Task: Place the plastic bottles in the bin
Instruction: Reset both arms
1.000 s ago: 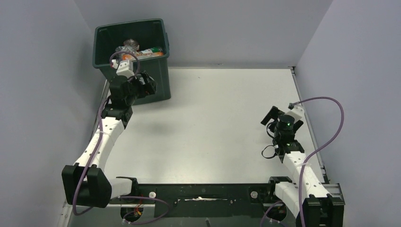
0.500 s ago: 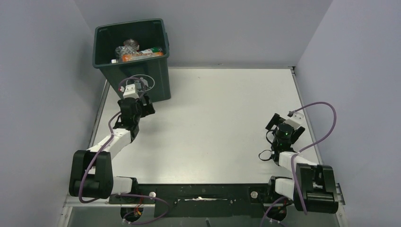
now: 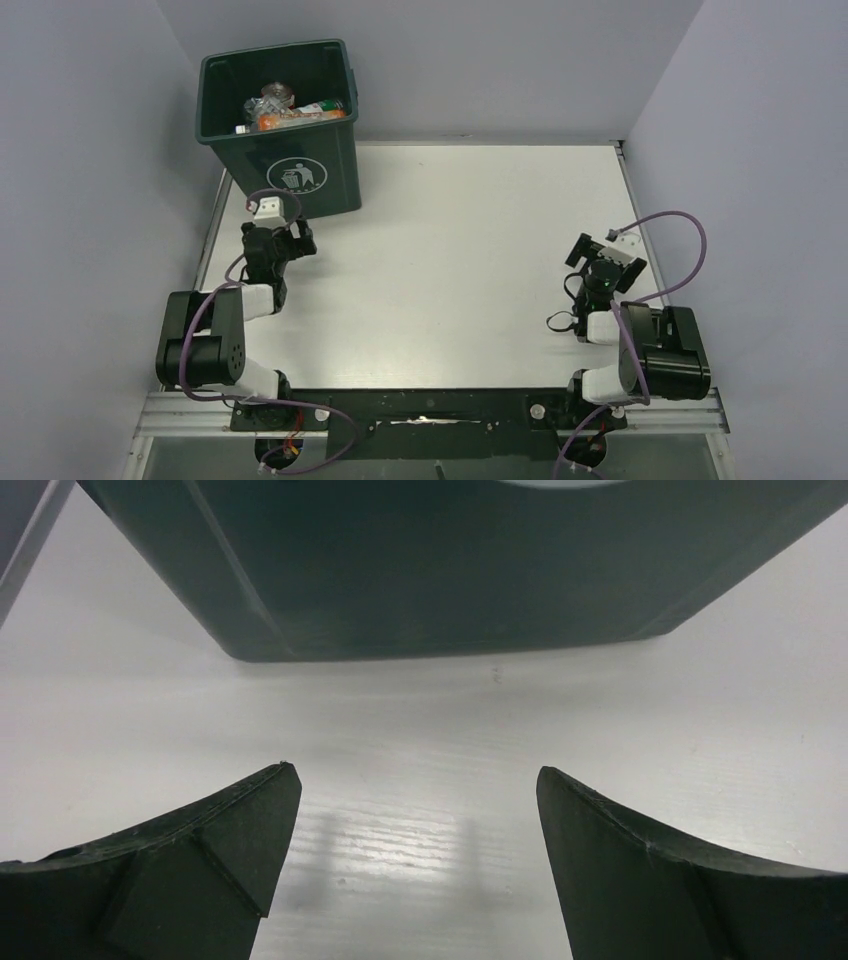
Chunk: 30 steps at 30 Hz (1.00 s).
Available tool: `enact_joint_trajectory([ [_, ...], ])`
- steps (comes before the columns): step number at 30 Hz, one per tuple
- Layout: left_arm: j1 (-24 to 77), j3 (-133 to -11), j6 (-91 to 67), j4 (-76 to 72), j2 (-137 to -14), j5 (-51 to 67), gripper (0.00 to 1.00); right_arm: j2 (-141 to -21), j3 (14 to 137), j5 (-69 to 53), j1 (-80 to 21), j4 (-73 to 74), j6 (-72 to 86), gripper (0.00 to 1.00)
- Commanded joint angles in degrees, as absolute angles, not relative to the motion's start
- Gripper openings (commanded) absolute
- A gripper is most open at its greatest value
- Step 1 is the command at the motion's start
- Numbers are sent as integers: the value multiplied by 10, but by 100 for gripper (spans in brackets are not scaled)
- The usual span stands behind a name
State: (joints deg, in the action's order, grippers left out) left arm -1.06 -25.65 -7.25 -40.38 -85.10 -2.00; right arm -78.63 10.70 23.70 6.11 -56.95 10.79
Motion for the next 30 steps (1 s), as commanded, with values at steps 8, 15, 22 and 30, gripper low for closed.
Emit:
enact_joint_trajectory([
  [8,-77,-257,-87,-584,-874,98,90,-876,106,149,68,-740,43,98],
  [15,-82,-282,-84,-506,-870,69,90,-877,128,126,60,-692,26,98],
  [22,-56,-253,-65,-508,-834,18,90,-877,129,122,61,-690,28,98],
  [30,-31,-148,-76,-568,-788,-89,90,-877,131,116,64,-685,30,98],
])
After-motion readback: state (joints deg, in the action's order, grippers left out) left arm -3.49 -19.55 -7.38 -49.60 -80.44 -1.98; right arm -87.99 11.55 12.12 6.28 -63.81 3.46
